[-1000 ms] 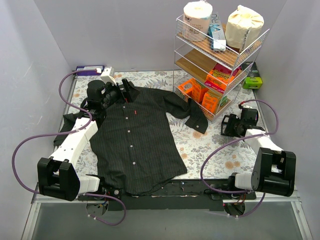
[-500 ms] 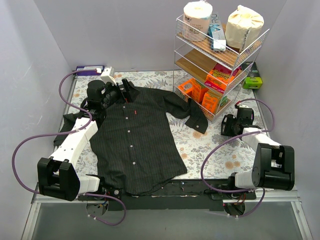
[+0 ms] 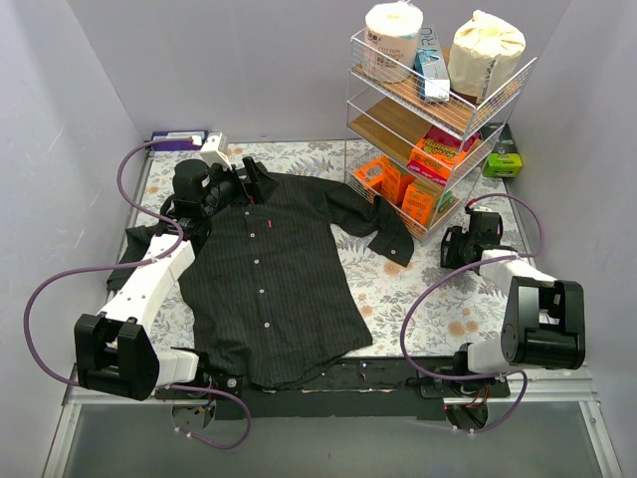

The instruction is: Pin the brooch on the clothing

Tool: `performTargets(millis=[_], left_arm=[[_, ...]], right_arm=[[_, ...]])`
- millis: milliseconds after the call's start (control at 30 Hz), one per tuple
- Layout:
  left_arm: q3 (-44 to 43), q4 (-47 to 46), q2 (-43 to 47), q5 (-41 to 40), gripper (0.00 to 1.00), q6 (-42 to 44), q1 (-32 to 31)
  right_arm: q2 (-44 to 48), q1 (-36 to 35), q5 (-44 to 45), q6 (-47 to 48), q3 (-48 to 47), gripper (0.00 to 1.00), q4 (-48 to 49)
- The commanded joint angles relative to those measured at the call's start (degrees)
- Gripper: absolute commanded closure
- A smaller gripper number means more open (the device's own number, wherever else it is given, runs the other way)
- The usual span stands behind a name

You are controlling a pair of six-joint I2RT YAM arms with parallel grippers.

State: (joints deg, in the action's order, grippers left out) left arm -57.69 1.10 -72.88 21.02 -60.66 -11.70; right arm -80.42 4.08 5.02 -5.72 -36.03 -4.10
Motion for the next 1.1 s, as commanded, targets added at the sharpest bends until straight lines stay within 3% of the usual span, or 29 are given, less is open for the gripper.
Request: performTargets(millis=[0,333,567,867,1067], left_arm=[[-0.1,-0.3,0.6,0.0,0.02,0.6,0.1],[-0.1,-0.4,0.4,0.3,0.02,0.7,0.1],[0.1,-0.8,0.1,4.6,0.02,2.0,0.1],[-0.8,-1.9,-2.4,9.7,0.02,3.0,-0.7],[-2.8,1.0,-5.6,13.8,0.02,1.9,-4.1]], right_arm=[[-2.1,-0.1,1.2,0.6,-1.8,0.56,-1.0],[1.0,-0.4,-1.1,0.0,-3.3,0.78,-3.5],[5.1,-3.0,-3.3,-0.5,-5.5,0.82,-9.1],[10.5,-12.0,-3.6,-2.0,-6.9,0.85,-15.3],[13.8,-25.1,-8.3,-1.9,-9.0,0.85,-16.6]])
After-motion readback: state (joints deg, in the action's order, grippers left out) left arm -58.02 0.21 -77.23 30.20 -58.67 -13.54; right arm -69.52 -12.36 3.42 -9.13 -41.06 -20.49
